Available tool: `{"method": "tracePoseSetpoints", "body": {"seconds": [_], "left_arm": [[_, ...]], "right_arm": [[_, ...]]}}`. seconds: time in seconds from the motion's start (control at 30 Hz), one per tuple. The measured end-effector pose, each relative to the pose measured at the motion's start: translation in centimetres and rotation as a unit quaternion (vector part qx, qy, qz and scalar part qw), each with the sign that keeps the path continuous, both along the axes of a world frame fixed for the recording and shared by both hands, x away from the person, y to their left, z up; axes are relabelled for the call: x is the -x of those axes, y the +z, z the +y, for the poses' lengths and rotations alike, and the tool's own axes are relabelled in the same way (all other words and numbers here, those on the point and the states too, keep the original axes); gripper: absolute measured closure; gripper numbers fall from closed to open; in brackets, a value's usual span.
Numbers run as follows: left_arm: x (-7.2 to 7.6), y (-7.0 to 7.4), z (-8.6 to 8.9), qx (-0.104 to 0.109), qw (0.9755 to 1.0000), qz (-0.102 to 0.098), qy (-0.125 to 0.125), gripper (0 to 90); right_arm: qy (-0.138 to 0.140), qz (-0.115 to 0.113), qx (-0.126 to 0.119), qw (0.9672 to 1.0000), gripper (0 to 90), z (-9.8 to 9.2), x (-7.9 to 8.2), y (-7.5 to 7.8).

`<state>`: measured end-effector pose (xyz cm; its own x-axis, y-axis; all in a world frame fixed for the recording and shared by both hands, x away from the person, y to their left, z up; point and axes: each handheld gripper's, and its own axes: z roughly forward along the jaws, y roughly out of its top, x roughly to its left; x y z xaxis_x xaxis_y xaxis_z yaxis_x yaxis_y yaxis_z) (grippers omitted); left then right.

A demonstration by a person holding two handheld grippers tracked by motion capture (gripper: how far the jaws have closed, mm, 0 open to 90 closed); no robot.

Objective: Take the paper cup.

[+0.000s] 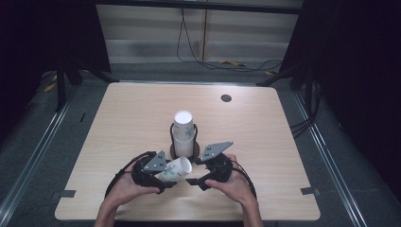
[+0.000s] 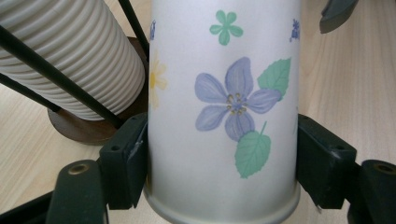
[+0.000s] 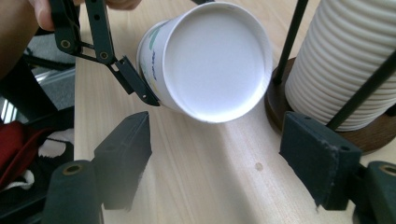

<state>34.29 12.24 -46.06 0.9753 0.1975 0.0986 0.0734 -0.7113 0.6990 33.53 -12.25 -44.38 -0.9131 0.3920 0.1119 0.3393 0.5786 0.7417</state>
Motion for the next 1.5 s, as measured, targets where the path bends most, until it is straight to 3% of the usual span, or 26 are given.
{"method": "tracePoseSetpoints", "body": {"seconds": [0.23, 0.43, 0.63, 0.73, 0.87, 0.97, 1.23, 1.5], "left_arm": [[0.0, 0.2, -0.3, -0.018, 0.9998, -0.002, -0.007, 27.6], [-0.2, 0.0, -0.4, -0.029, 0.9996, 0.003, -0.005, 27.7], [0.1, 0.4, -1.1, -0.061, 0.9981, -0.005, -0.013, 27.9], [0.3, 0.5, -1.3, -0.061, 0.998, -0.006, -0.016, 27.8], [0.3, 0.2, -1.6, -0.081, 0.9966, -0.008, -0.013, 27.8], [0.4, 0.2, -1.9, -0.082, 0.9964, -0.009, -0.017, 27.9], [0.4, 0.3, -2.4, -0.096, 0.9949, -0.007, -0.031, 27.9], [0.5, 0.4, -3.0, -0.1, 0.9943, -0.006, -0.036, 28.1]], "right_arm": [[0.014, 0.019, 0.013, 0.9996, 27.0, 0.4, -0.5, -0.1], [0.016, 0.019, 0.019, 0.9995, 29.0, 0.2, -0.7, -0.3], [0.025, 0.026, 0.039, 0.9986, 27.5, 0.2, -0.9, -0.5], [0.029, 0.029, 0.045, 0.9981, 26.9, 0.4, -0.9, -0.6], [0.035, 0.034, 0.051, 0.9975, 26.6, 0.5, -1.1, -0.6], [0.026, 0.036, 0.06, 0.9972, 23.9, 0.6, -1.1, -0.4], [0.032, 0.049, 0.087, 0.9944, 19.6, 1.1, -1.4, -0.3], [0.05, 0.082, 0.099, 0.9905, 25.7, 1.4, -2.1, -0.4]]}}
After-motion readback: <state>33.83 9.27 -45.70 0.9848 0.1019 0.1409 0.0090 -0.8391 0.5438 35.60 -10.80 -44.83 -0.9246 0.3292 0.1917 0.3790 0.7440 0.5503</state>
